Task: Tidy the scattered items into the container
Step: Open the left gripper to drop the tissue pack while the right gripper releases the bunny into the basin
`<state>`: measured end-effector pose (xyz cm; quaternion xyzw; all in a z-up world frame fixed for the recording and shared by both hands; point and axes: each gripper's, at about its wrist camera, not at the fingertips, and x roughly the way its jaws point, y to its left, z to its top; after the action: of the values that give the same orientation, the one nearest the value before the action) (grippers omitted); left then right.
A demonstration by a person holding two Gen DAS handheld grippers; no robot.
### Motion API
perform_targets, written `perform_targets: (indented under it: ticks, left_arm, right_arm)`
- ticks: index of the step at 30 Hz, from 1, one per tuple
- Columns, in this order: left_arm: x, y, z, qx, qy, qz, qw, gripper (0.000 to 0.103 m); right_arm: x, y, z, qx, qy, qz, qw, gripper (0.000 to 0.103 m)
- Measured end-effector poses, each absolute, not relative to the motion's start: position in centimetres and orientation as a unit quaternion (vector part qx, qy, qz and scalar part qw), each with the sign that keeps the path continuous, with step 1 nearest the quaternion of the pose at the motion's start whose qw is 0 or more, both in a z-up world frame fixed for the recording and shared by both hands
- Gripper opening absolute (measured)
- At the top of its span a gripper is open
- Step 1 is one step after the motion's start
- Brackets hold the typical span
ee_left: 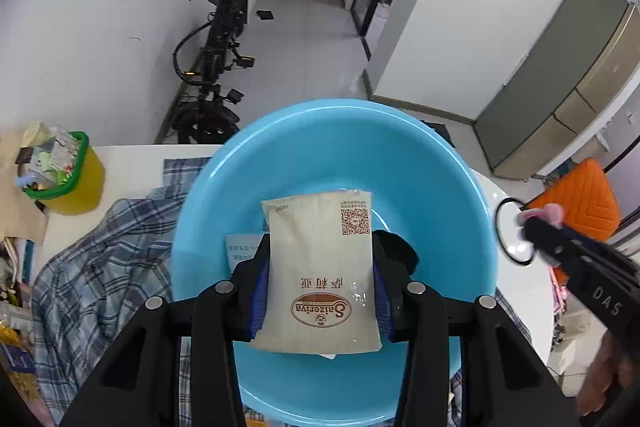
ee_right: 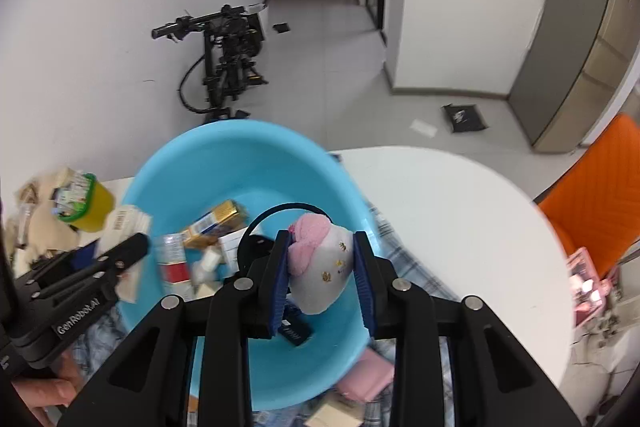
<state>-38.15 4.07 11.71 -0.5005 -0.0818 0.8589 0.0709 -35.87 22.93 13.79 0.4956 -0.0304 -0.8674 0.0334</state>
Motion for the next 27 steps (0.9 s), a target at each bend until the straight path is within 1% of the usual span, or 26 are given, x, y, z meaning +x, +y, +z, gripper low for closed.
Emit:
perform_targets:
  ticks: [3, 8, 11, 23, 24, 25, 26, 27]
  left_arm:
    - [-38.5, 4.5, 10.9, -0.503, -0.077, 0.858, 0.074, 0.045]
    - [-39.1, 5.5, 9.0, -0.515, -0.072, 0.851, 0.079, 0.045]
    - [-39.2, 6.0, 7.9, -0.522, -0.082, 0.844, 0.091, 0.045]
    - [-39.8, 8.6, 4.5, -0.537, -0.061, 0.836, 0.096, 0.046]
    - [-39.8, 8.6, 4.5, -0.533, -0.059, 0.839, 0.089, 0.049]
    - [-39.9, 8.6, 4.7, -0.525, -0.056, 0.846, 0.076, 0.060]
    - [-39.8, 8.4, 5.1, -0.515, -0.052, 0.853, 0.065, 0.073]
    - [-39.6, 8.2, 5.5, -0.499, -0.051, 0.863, 0.057, 0.078]
  right_arm:
    - [-36.0, 22.0, 12.4, 0.502, -0.006, -0.865, 0.027, 0.029]
    - [-36.1, 21.6, 9.7, 0.518, -0.010, -0.854, 0.043, 0.029]
    - [-36.2, 21.8, 8.6, 0.524, -0.009, -0.851, 0.045, 0.029]
    - [-36.2, 24.3, 8.0, 0.521, -0.019, -0.852, 0.048, 0.029]
    - [-36.2, 24.4, 8.0, 0.521, -0.020, -0.852, 0.047, 0.029]
    - [-36.3, 24.4, 8.0, 0.521, -0.020, -0.852, 0.047, 0.029]
    - [-36.3, 24.4, 8.0, 0.520, -0.022, -0.852, 0.048, 0.029]
    - [-36.3, 24.5, 8.1, 0.520, -0.025, -0.853, 0.049, 0.029]
